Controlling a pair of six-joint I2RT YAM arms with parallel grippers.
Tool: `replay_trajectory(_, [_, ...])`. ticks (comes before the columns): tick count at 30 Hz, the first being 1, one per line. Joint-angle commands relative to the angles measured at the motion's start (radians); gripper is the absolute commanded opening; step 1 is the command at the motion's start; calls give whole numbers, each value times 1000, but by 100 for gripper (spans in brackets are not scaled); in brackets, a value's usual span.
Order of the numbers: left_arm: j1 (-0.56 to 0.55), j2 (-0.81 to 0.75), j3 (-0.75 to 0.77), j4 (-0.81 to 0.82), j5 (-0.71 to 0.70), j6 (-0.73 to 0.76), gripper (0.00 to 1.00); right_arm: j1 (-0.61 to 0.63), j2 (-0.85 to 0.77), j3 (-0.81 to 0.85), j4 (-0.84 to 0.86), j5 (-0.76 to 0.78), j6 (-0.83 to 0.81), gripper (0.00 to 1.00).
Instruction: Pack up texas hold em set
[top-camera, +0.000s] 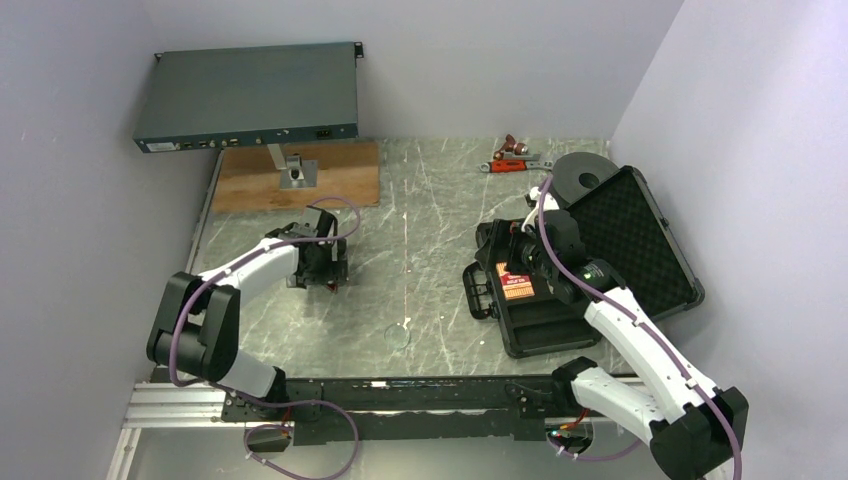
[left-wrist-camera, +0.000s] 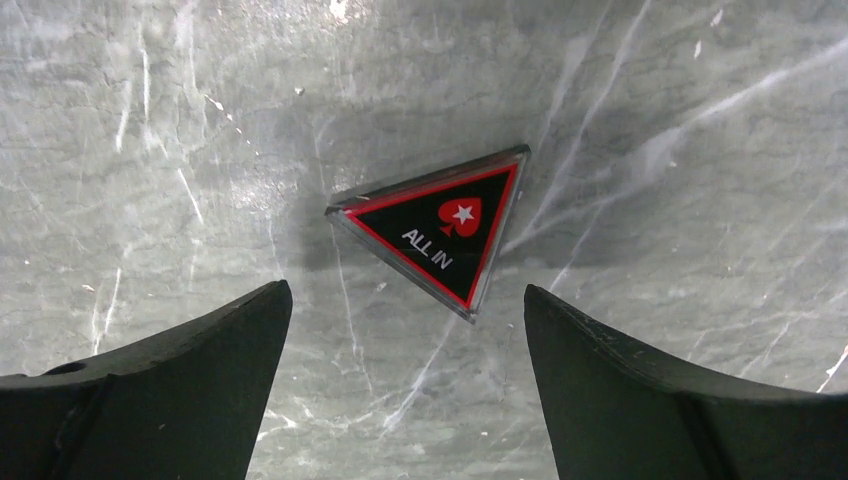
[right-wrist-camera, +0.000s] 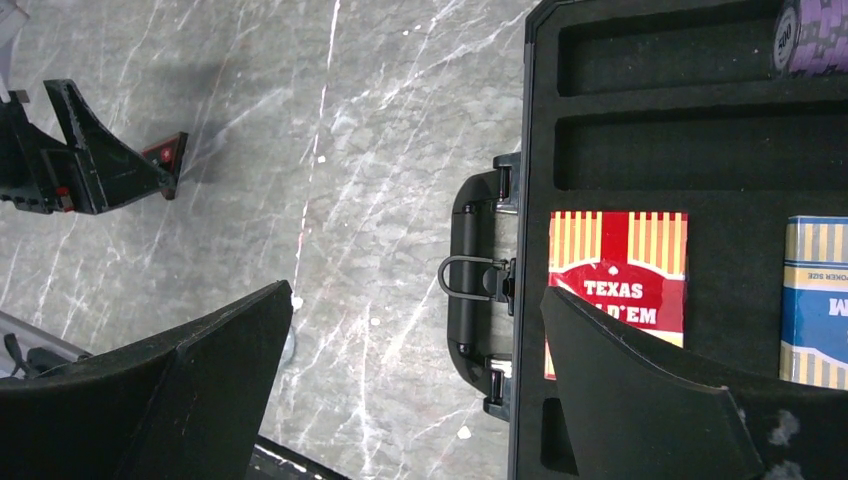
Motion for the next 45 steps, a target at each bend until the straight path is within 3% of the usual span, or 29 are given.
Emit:
replay_trajectory(1, [23, 10, 38, 41, 0, 31, 92, 1, -14, -7, 27, -17, -17, 100])
replay_trajectory(11, [39, 61, 37, 102, 55, 70, 88, 1, 3, -11, 34, -20, -38, 100])
replay_trajectory(21, [39, 106, 51, 107, 24, 64, 86, 1, 24, -9, 47, -28, -51, 100])
replay_trajectory(45, [27, 137, 47, 121, 37, 68, 69, 0, 25, -25, 57, -35, -50, 100])
